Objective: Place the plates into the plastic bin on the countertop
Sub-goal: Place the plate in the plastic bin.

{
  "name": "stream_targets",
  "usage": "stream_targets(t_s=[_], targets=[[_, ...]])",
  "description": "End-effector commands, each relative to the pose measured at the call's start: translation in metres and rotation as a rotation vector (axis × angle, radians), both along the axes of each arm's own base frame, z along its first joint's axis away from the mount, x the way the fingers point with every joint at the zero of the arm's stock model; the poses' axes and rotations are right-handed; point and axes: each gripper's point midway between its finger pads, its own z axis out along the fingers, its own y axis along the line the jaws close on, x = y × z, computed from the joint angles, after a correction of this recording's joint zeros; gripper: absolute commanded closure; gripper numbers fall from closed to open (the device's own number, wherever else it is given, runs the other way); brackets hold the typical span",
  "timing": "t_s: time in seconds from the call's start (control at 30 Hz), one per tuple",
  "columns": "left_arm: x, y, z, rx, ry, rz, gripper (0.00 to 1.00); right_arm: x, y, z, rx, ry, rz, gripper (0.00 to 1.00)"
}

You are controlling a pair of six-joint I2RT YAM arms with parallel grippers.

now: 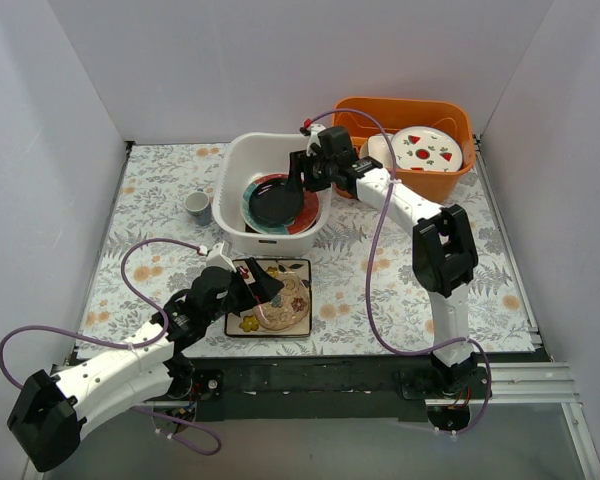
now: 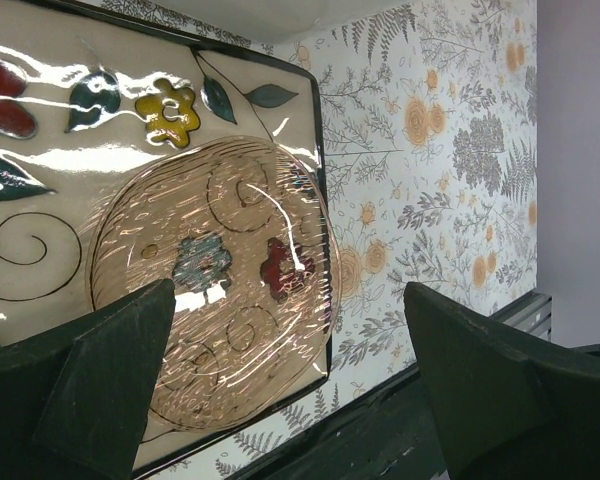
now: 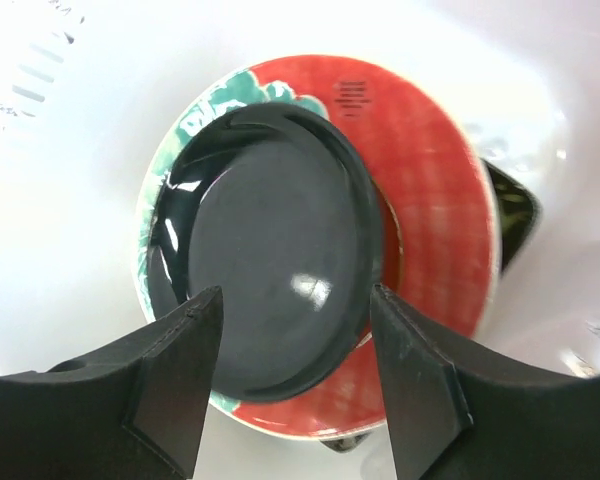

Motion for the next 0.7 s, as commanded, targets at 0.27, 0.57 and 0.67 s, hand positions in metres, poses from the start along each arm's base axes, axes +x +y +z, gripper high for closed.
stream_targets(t_s=[0.27, 0.57, 0.67], targets=[[0.005, 0.001, 0.001, 0.015, -0.024, 0.017, 0.02, 0.002, -0.043, 0.029, -0.038, -0.096, -0.117, 0.32], [0.015, 0.009, 0.006, 0.068, -0.038, 0.067, 0.02, -0.005, -0.045, 0.050, -0.002, -0.125, -0.114, 0.32], [0.015, 0.014, 0.003, 0.076, -0.016, 0.096, 0.02, -0.009, -0.040, 0.052, 0.020, -0.118, -0.096, 0.32]])
